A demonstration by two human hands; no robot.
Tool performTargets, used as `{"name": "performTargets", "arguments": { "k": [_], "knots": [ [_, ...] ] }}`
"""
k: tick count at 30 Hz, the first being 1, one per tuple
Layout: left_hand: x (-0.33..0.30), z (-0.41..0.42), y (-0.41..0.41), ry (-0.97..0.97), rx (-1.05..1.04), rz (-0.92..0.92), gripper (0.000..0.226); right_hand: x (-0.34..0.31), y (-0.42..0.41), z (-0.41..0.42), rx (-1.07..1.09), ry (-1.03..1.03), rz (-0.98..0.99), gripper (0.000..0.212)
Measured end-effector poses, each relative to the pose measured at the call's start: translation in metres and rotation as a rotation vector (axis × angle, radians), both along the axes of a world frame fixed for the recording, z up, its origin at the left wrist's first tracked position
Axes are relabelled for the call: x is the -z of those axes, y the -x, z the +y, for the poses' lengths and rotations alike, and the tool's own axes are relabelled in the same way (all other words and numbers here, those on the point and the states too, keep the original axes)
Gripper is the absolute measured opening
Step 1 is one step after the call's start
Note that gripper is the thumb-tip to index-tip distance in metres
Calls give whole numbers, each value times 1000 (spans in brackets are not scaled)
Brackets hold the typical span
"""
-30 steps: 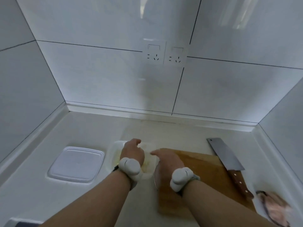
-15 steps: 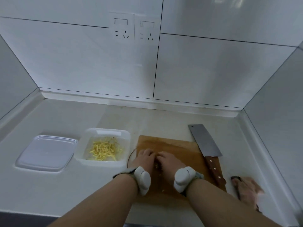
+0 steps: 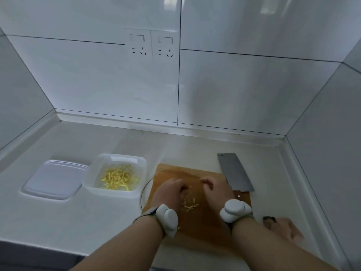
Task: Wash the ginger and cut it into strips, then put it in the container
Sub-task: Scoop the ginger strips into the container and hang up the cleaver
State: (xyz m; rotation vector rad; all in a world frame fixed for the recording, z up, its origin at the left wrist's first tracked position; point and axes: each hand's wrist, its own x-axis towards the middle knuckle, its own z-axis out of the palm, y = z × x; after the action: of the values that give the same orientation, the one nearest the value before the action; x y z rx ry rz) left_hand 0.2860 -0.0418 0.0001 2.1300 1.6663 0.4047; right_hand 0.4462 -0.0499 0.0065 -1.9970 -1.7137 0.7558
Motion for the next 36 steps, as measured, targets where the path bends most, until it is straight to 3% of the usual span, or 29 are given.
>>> {"name": "performTargets", "arguments": {
  "k": [2,4,5,7,10,12,17,23,30,36],
  "knots": [
    [1,-4,-17,-46,91,-64,32,0,10,0,137,98,248,36],
    [4,-6,-27,23,148,34,39,3,19,0,236,215,451,39],
    [5,-4,-26,56,130,127,36,3,19,-1,253,226,431,38],
    [7,0,-18,70,81,251,29,3,4,-6,256,197,214,36],
    [8,3,-8,64,16,229,25,5,-32,-20,263,206,-247,38],
    [5,2,-8,72,-11,200,18,12,-51,-28,295,255,-375,34],
    [8,-10,-12,41,-10,100,23,30,-62,-30,238,333,-247,43],
    [26,-13,13,85,-32,90,26,20,-44,-47,397,286,-318,42],
    [24,-5,20,88,-26,107,33,21,-18,-73,432,-1,-71,24],
    [24,0,18,184,-11,212,22,14,-2,-82,281,52,-198,17]
  ]
}}
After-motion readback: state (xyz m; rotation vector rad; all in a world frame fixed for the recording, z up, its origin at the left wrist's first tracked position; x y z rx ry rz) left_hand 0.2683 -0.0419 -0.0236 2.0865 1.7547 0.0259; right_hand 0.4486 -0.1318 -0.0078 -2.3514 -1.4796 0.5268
